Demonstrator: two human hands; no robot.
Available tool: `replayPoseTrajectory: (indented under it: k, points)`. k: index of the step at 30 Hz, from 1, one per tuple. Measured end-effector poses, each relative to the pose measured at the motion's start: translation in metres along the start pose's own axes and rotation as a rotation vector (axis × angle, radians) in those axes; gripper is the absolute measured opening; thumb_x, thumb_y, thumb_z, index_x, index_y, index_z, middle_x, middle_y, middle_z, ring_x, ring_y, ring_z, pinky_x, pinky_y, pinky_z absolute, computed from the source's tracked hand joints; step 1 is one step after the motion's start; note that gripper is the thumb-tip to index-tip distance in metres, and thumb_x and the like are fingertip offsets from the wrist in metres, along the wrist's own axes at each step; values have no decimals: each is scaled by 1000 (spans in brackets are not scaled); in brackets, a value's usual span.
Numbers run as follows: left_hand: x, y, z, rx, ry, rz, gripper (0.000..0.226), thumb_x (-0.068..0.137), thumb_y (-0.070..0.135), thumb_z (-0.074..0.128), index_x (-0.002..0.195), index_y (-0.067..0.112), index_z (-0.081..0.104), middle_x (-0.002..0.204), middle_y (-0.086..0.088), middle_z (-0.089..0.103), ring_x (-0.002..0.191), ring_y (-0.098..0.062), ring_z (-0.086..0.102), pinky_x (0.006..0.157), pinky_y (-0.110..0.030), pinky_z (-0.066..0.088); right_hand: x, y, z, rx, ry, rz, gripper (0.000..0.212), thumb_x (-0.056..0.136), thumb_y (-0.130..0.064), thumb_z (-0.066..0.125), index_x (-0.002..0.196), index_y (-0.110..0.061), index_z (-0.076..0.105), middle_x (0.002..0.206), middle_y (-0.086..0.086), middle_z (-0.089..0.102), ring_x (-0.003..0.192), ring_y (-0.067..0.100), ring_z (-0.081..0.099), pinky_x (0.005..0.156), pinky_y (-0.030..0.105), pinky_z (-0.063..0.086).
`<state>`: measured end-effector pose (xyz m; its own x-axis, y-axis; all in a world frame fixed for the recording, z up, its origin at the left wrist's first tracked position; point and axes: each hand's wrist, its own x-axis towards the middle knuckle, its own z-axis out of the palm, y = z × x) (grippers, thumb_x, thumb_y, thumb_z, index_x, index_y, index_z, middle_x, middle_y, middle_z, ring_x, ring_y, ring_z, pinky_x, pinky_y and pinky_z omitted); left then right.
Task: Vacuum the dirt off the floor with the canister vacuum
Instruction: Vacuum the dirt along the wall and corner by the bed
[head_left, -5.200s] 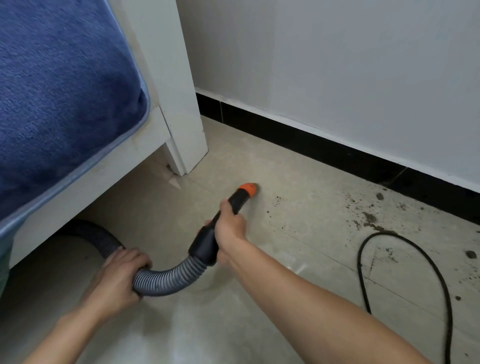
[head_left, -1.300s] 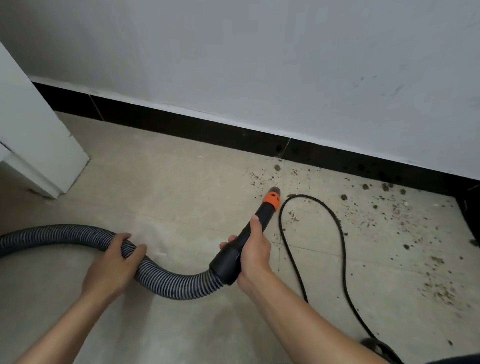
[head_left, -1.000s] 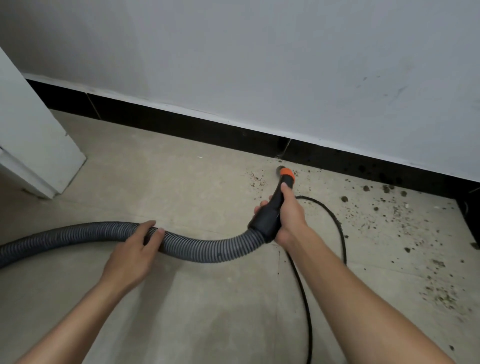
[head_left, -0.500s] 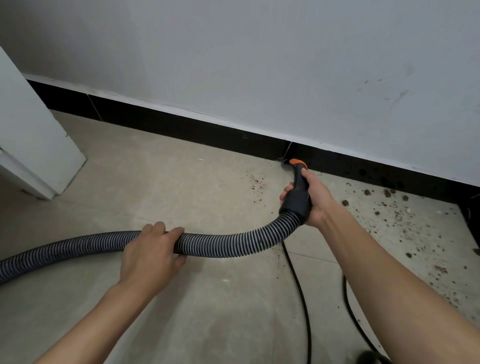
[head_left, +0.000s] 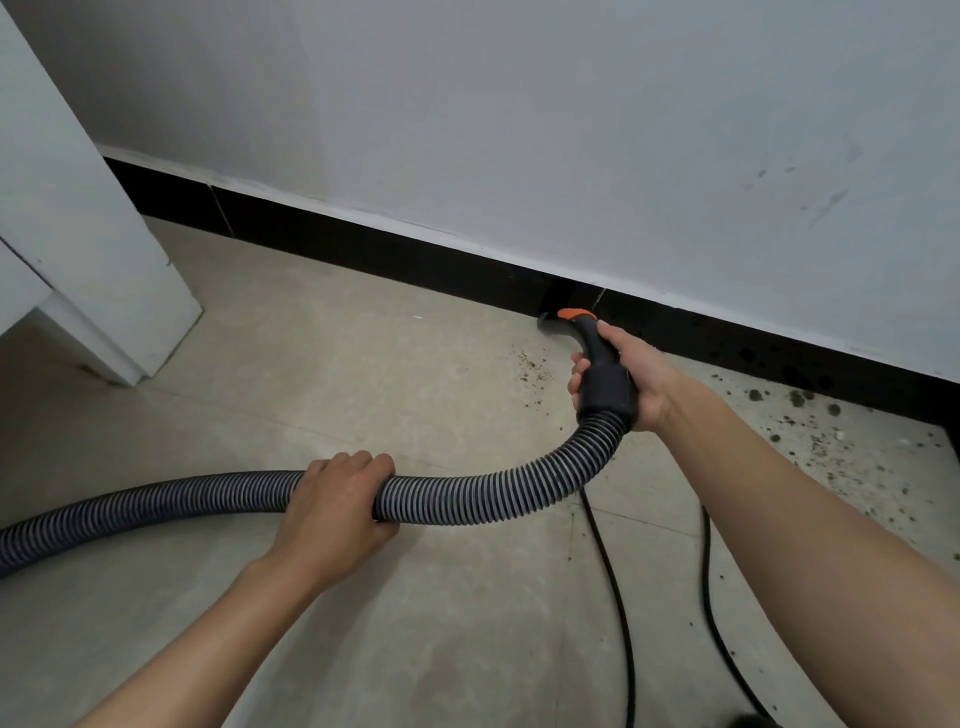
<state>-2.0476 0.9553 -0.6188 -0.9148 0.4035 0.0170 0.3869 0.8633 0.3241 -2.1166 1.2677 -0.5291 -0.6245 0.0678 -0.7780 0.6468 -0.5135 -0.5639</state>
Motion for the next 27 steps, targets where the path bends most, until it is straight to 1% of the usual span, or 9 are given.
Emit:
replayPoseTrajectory:
  k: [3, 5, 7, 10, 13, 16, 21, 24, 27]
  points:
    - [1, -3, 1, -28, -12, 14, 25, 67, 27, 73, 81, 28, 52, 73, 12, 49, 69, -13, 42, 68, -31, 32, -15, 15, -4, 30, 20, 5, 42, 93, -46, 63, 108, -8, 56, 67, 4, 60, 54, 17, 57, 50, 31, 55]
    - [0, -9, 2, -25, -24, 31, 27, 62, 20, 74, 77, 27, 52, 70, 12, 49, 68, -15, 46, 67, -31, 37, -28, 36, -6, 18, 14, 39, 43, 93, -47, 62, 108, -7, 57, 67, 6, 62, 54, 18, 58, 52, 32, 56]
    - [-2, -19, 4, -8, -40, 31, 30, 57, 14, 73, 76, 26, 53, 70, 11, 49, 69, -17, 49, 68, -32, 41, -40, 56, -9, 32, 26, 49, 42, 93, -48, 61, 107, -8, 58, 68, 7, 63, 56, 21, 59, 54, 33, 55]
    - [-4, -29, 4, 11, -41, 19, 31, 55, 14, 71, 78, 26, 53, 72, 10, 48, 72, -18, 49, 71, -32, 42, -52, 76, -15, 126, 69, 25, 41, 93, -48, 61, 106, -9, 60, 69, 7, 64, 57, 22, 60, 57, 34, 56]
    - [-5, -26, 6, 13, -57, 40, 28, 56, 17, 67, 78, 26, 53, 74, 10, 49, 74, -19, 49, 73, -31, 42, -57, 86, -19, 120, 37, 46, 44, 94, -50, 58, 108, -9, 58, 67, 7, 62, 56, 24, 60, 55, 34, 55]
    - [-5, -22, 8, -18, -33, 46, 31, 55, 13, 70, 77, 25, 53, 72, 10, 49, 71, -19, 50, 71, -31, 41, -55, 81, -20, 88, 18, 47, 44, 94, -51, 58, 107, -9, 58, 67, 6, 61, 56, 23, 60, 53, 34, 54]
    - [-3, -24, 1, -3, 17, 36, 33, 54, 11, 74, 77, 25, 55, 70, 10, 50, 69, -19, 51, 68, -29, 35, -39, 59, -9, 42, 7, 25, 42, 96, -49, 57, 106, -8, 58, 67, 5, 61, 54, 21, 60, 52, 32, 54]
    - [-2, -24, -5, 2, 56, 13, 29, 59, 19, 77, 78, 25, 55, 70, 10, 51, 69, -19, 51, 68, -29, 33, -29, 43, -2, 32, 5, 13, 43, 96, -50, 56, 104, -8, 57, 66, 3, 61, 53, 19, 60, 50, 31, 54]
    - [-2, -19, -7, -10, 21, 14, 25, 67, 26, 75, 83, 25, 56, 75, 10, 52, 74, -17, 50, 70, -29, 31, -25, 27, 5, -54, 2, 27, 42, 96, -47, 58, 103, -6, 57, 67, 3, 59, 52, 19, 59, 47, 31, 53]
